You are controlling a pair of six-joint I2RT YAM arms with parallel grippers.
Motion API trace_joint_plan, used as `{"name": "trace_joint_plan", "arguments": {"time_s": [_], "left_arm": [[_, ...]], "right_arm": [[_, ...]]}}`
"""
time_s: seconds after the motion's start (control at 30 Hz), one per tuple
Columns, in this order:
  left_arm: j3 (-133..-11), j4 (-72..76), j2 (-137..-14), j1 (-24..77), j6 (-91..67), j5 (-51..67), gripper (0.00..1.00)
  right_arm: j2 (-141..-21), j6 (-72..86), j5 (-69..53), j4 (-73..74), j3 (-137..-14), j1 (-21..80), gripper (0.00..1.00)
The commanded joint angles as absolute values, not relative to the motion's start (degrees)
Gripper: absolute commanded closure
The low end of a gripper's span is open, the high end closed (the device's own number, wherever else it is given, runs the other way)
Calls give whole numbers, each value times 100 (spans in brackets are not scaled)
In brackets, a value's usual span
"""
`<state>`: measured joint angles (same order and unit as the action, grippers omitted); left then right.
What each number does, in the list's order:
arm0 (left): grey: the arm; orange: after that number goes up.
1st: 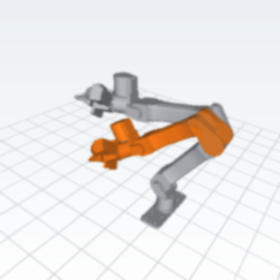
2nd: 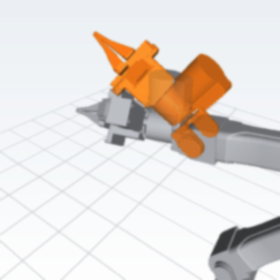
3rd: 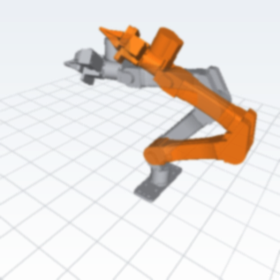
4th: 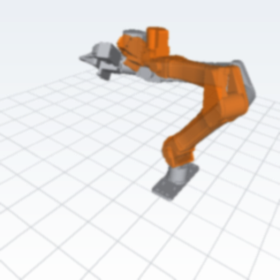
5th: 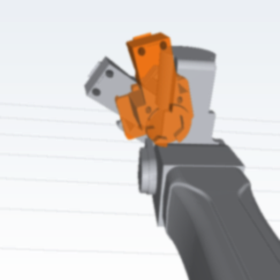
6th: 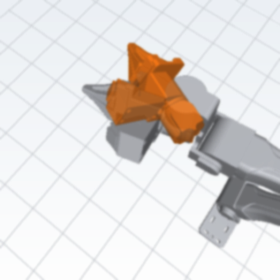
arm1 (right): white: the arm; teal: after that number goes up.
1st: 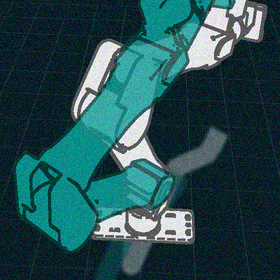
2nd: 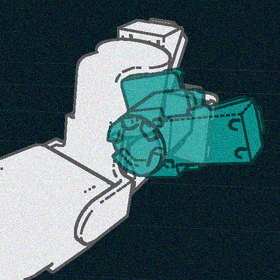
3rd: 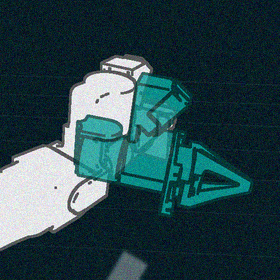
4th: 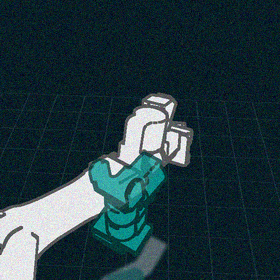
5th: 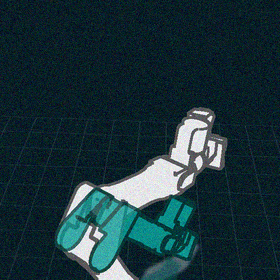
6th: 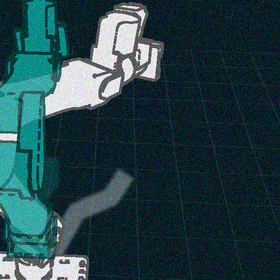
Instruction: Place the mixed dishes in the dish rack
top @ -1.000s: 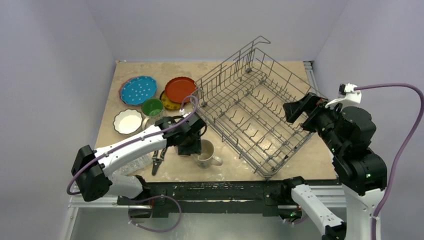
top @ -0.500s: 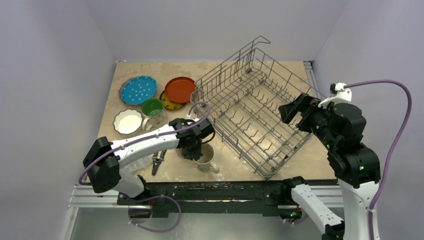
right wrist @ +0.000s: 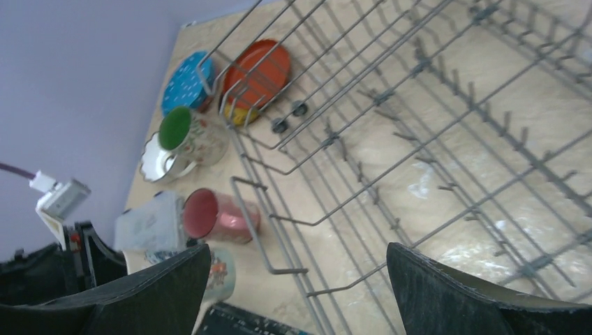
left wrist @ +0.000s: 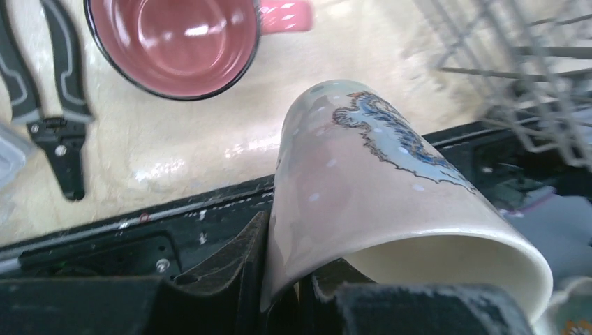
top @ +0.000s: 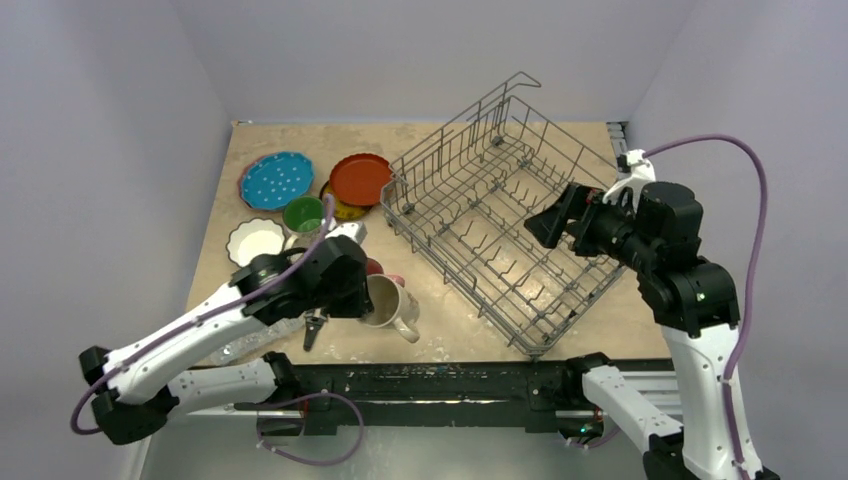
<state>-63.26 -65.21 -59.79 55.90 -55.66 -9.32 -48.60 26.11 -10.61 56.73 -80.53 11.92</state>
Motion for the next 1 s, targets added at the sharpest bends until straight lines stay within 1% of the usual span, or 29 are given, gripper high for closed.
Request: {"name": "trace_joint_plan", "arguments": {"time_s": [0.0,0.17,0.27,0.33,0.5,0.6,0.67,0.73,0.87,0.97], "left_arm": [[-6551,-5085,-4966,5607,-5170,-873,100],[-6898,-4334,-4515,5607,-4723,-1053,100],[-7386,-4155,-4606,5600,-4472,-1305,100],[-7679,-3960,-4737,5599,-4454,-1682,100],[-7828,-2618,-5022,5602,-4345,-2389,100],[-7795,-1667,-5212,5571,-4210,-2514,100],[-7840,-1181,-5382,5514,-4102,-2369,100],[-7924,-943,-5548,5401,-4139,-2199,100],[-7850,-452,-5695,4987,-4676,-1678,100],[-7762,-179,-5762,4819,-5018,-1296,100]], "right_arm": [[-5219,2665,-2903,5104,-7846,1164,2],[-5541,2925,-4171,4565,-7955,1168,2],[-5671,3288,-4769,4282,-7921,1222,2],[-5624,3890,-5059,3758,-7711,1364,2],[-5441,5605,-4796,2258,-7321,1992,2],[-5493,6687,-4600,1410,-6973,2259,3],[-5572,7334,-4449,666,-6730,2449,5],[-5730,7733,-4357,94,-6760,2668,5],[-6024,7939,-4204,28,-7110,2911,5],[-6158,8445,-4193,-674,-7053,2976,8]]}}
